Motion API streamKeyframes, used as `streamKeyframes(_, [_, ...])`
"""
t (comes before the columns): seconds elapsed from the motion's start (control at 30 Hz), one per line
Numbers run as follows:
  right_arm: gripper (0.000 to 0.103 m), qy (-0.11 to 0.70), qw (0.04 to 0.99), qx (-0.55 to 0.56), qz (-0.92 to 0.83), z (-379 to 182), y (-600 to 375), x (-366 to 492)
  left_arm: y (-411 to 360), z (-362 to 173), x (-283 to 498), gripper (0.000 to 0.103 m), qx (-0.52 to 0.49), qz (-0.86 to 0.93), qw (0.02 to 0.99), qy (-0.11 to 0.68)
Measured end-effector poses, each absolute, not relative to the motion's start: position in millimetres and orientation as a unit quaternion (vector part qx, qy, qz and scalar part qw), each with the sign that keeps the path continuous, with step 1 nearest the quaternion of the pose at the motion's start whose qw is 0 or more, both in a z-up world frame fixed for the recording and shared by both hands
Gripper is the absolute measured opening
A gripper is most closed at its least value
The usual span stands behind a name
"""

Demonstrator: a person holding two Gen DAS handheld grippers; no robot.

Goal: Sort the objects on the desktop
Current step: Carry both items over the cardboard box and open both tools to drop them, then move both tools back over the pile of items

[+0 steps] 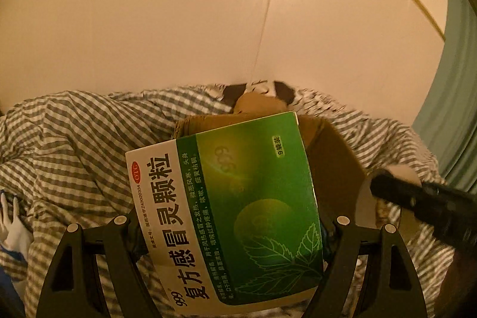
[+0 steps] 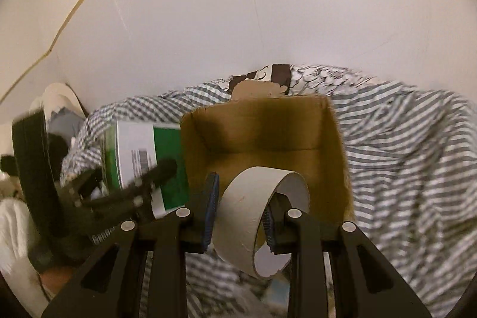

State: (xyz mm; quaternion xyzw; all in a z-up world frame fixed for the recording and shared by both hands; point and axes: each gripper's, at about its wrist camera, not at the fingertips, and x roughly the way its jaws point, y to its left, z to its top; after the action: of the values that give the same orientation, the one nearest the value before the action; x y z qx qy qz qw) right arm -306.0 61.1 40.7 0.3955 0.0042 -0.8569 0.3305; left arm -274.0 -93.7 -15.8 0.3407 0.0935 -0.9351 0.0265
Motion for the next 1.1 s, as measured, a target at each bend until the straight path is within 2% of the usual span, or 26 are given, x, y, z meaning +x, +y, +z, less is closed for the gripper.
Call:
streamKeyframes(0.07, [0.049,0.007,0.324,0.406,-0.854,33.8,53.8,-319.7,-96.0,-23.2,-281.4,0.088,0.346,-0.933,0.043,0.089])
streamKeyframes(0.1, [0.074,0.011,0.315,0.412,-0.855,29.6,50.1,-325.6,-96.8,-26.3,-284.3,0.093,0.349,-0.932,0.05,0.085])
streamKeyframes(0.13, [0.08,0.016,0.308,0.416,-0.855,26.4,46.5,-331.2,-96.9,-28.3,-285.8,0.097,0.351,-0.931,0.057,0.085])
streamKeyframes(0.17, [0.08,0.022,0.305,0.42,-0.855,24.6,44.1,-334.4,-98.6,-30.2,-286.2,0.102,0.352,-0.93,0.061,0.086])
streamKeyframes(0.2, [0.08,0.03,0.3,0.427,-0.852,21.4,42.8,-338.6,-98.9,-30.7,-285.8,0.103,0.351,-0.93,0.062,0.089])
streamKeyframes(0.4, [0.08,0.026,0.264,0.471,-0.842,13.5,64.4,-338.6,-95.8,-34.9,-279.3,0.103,0.378,-0.919,0.072,0.081])
streamKeyframes(0.67, [0.08,0.026,0.231,0.409,-0.883,49.0,137.2,-262.1,-63.7,-19.7,-218.4,0.103,0.375,-0.923,0.057,0.07])
streamKeyframes(0.8, [0.08,0.047,0.207,0.384,-0.899,50.2,171.5,-210.8,-41.6,-32.5,-177.9,0.103,0.392,-0.914,0.045,0.093])
streamKeyframes(0.97, [0.08,0.031,0.194,0.397,-0.896,8.9,201.3,-162.3,-10.1,-79.7,-143.5,0.103,0.443,-0.89,0.026,0.104])
streamKeyframes(1.1, [0.08,0.043,0.186,0.434,-0.88,-42.0,203.3,-143.7,16.9,-118.7,-128.1,0.103,0.474,-0.878,0.015,0.055])
